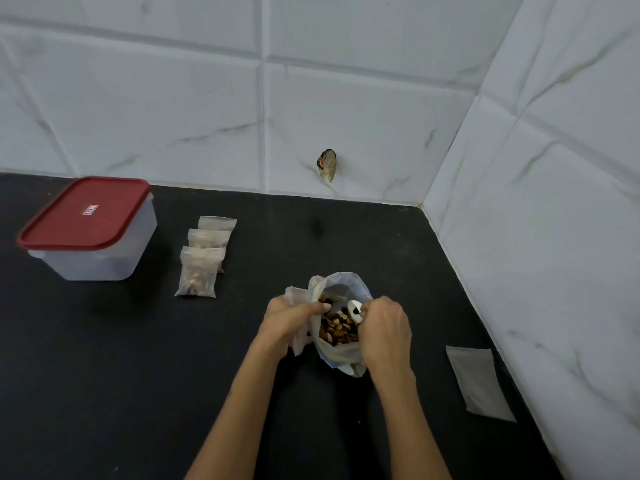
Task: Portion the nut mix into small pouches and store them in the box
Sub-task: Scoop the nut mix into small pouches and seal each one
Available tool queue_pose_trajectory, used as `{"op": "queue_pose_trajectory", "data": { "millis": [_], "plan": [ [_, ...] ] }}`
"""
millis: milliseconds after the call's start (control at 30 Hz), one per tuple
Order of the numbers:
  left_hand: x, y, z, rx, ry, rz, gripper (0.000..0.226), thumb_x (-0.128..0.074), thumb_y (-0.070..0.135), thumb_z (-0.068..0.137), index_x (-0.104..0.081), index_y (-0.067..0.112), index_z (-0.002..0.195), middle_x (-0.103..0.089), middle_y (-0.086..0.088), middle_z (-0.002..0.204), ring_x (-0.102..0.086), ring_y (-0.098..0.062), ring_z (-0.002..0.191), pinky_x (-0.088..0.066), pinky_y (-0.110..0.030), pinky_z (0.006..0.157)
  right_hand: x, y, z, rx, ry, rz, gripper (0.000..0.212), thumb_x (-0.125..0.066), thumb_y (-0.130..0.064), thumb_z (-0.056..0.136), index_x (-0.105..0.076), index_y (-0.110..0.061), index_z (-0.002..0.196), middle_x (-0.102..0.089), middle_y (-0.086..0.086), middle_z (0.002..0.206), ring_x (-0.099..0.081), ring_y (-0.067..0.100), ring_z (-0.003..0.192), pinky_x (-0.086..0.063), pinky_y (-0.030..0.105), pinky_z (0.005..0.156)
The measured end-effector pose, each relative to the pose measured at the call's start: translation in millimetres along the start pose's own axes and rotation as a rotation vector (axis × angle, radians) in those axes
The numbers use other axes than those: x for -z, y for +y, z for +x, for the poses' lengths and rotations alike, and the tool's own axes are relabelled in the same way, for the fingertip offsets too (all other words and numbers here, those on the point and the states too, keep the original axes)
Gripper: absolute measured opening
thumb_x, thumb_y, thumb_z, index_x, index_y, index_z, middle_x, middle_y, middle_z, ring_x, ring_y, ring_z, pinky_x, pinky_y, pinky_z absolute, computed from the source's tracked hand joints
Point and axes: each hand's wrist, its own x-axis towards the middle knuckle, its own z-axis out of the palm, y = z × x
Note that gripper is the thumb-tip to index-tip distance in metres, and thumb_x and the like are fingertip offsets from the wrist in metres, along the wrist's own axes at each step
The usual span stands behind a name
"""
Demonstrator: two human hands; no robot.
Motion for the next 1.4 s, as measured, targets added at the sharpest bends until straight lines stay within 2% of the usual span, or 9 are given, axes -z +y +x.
{"op": "queue_pose_trajectory", "data": {
  "millis": [67,233,400,533,667,833,1067,1233,1400],
  "plan": [
    [0,-2,1,-0.006,0.008,-0.033,0.027,-0.077,0.009,0.075,-0.063,0.006,0.099,-0.071,-0.017,0.096,-0.07,-0.027,0.085,-0.06,-0.038,0.064,-2,1,2,0.0,-0.033,0.038,0.019,-0.052,-0.014,0.095,-0.062,-0.012,0.112,-0.06,0.003,0.106,-0.057,0.014,0.096,-0.052,0.025,0.081],
    [-2,-4,0,-0.055,0.015,-0.036,0.025,-0.078,0.008,0.072,-0.065,0.006,0.094,-0.071,-0.015,0.095,-0.07,-0.027,0.088,-0.058,-0.045,0.084,-5,4,4,-0.048,-0.104,0.138,0.017,-0.055,-0.011,0.093,-0.066,-0.013,0.105,-0.064,0.003,0.102,-0.061,0.015,0.092,-0.052,0.026,0.075],
    [-5,-5,-5,-0.126,-0.029,-0.03,0.015,-0.074,0.003,0.074,-0.069,0.006,0.088,-0.074,-0.012,0.085,-0.072,-0.022,0.079,-0.059,-0.038,0.079,-16,2,9,-0.131,-0.103,0.345,0.015,-0.053,-0.015,0.094,-0.068,-0.014,0.099,-0.062,0.001,0.097,-0.053,0.012,0.08,-0.041,0.022,0.061],
    [-2,-7,-7,-0.127,-0.045,-0.039,0.013,-0.074,0.002,0.076,-0.069,0.006,0.087,-0.074,-0.012,0.085,-0.072,-0.02,0.076,-0.059,-0.038,0.078,-21,4,14,-0.177,-0.16,0.39,0.015,-0.055,-0.016,0.092,-0.07,-0.015,0.092,-0.064,0.001,0.094,-0.058,0.014,0.084,-0.042,0.024,0.063],
    [-3,-9,-8,-0.128,-0.039,-0.041,0.019,-0.073,0.003,0.074,-0.069,0.006,0.092,-0.074,-0.015,0.091,-0.071,-0.026,0.086,-0.057,-0.044,0.085,-21,-1,12,-0.172,-0.131,0.332,0.019,-0.05,-0.015,0.093,-0.068,-0.011,0.089,-0.063,0.003,0.088,-0.058,0.015,0.078,-0.034,0.022,0.05],
    [-2,-10,-12,-0.141,-0.052,-0.059,0.023,-0.072,0.001,0.075,-0.068,0.004,0.097,-0.073,-0.013,0.092,-0.071,-0.024,0.086,-0.057,-0.041,0.085,-19,4,12,-0.242,-0.203,0.472,0.014,-0.056,-0.019,0.092,-0.07,-0.017,0.088,-0.065,0.001,0.091,-0.06,0.016,0.087,-0.046,0.028,0.067],
    [-1,-13,-18,-0.173,-0.032,-0.002,0.021,-0.073,0.002,0.074,-0.069,0.009,0.094,-0.073,-0.013,0.094,-0.07,-0.026,0.09,-0.056,-0.045,0.088,-3,8,7,-0.22,-0.312,0.556,0.017,-0.056,-0.011,0.091,-0.072,-0.005,0.089,-0.07,0.011,0.096,-0.064,0.018,0.091,-0.051,0.034,0.083],
    [0,-13,-23,-0.211,-0.063,0.036,0.025,-0.081,0.009,0.07,-0.068,0.014,0.091,-0.073,-0.01,0.092,-0.07,-0.024,0.09,-0.056,-0.045,0.088,-6,12,6,-0.302,-0.336,0.681,0.017,-0.057,-0.011,0.09,-0.073,-0.004,0.093,-0.066,0.01,0.081,-0.058,0.018,0.077,-0.049,0.033,0.07],
    [4,-7,-29,-0.426,0.214,0.341,0.047,-0.085,0.025,0.067,-0.049,0.025,0.097,-0.059,0.008,0.094,-0.058,-0.004,0.086,-0.05,-0.022,0.067,13,23,-2,-0.332,-0.325,0.874,0.014,-0.055,-0.008,0.093,-0.069,-0.01,0.09,-0.063,0.004,0.078,-0.054,0.009,0.067,-0.043,0.022,0.058]
  ]
}}
